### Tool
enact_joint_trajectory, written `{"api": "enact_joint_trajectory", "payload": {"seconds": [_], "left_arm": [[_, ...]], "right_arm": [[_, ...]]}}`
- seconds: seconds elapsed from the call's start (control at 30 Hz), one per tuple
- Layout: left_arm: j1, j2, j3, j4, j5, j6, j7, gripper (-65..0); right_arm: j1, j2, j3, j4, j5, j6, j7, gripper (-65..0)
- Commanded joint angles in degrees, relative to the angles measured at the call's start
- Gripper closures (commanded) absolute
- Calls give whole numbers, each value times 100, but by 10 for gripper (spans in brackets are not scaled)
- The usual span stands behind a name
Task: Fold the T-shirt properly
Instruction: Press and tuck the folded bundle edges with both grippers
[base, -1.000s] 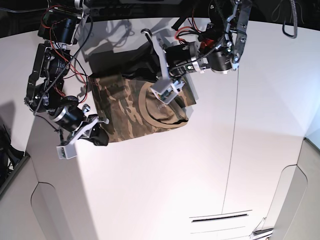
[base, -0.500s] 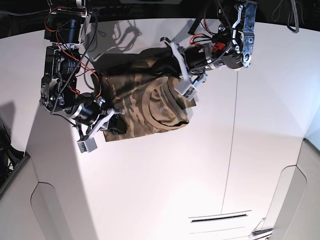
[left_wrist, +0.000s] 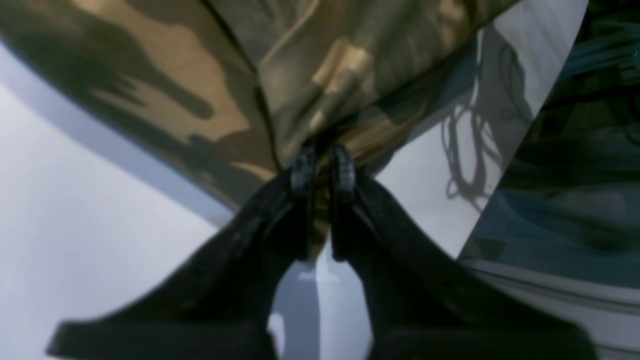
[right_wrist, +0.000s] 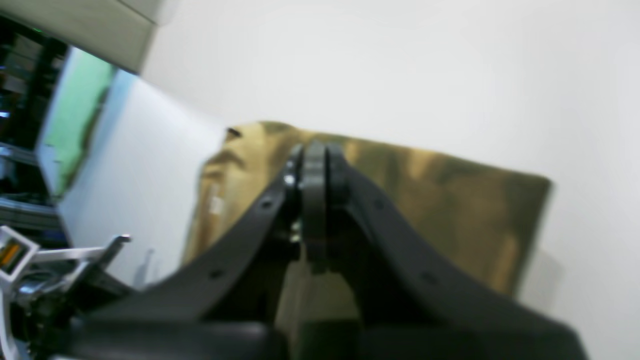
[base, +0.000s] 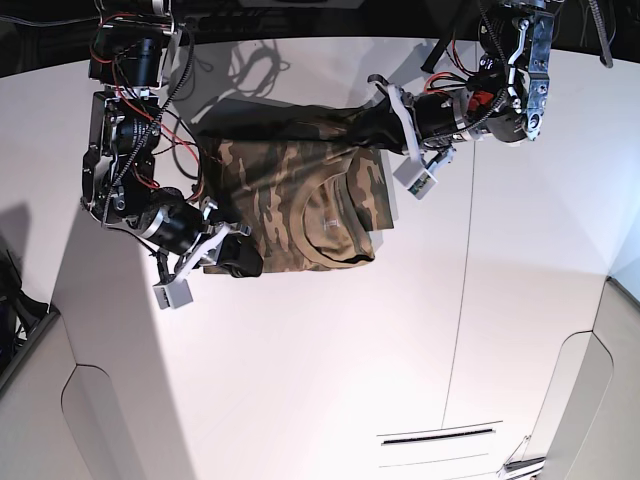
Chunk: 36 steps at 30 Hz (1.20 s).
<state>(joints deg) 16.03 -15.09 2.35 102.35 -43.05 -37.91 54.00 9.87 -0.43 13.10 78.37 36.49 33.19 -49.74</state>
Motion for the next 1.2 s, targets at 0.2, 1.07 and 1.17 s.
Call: {"api": "enact_joint_trajectory", "payload": {"seconds": [0.2, 1.07, 1.17], "left_arm": [[-26, -20, -280, 551, -782, -209, 173, -60], [-468, 76, 267, -769, 522, -209, -363, -60], [-765, 79, 267, -914, 737, -209, -367, -60]], "right_arm": [[125, -232, -330, 92, -590, 107, 367, 0], [210, 505, -413, -933, -1019, 50, 273, 0], [-37, 570, -411, -730, -647, 72, 197, 0]]}}
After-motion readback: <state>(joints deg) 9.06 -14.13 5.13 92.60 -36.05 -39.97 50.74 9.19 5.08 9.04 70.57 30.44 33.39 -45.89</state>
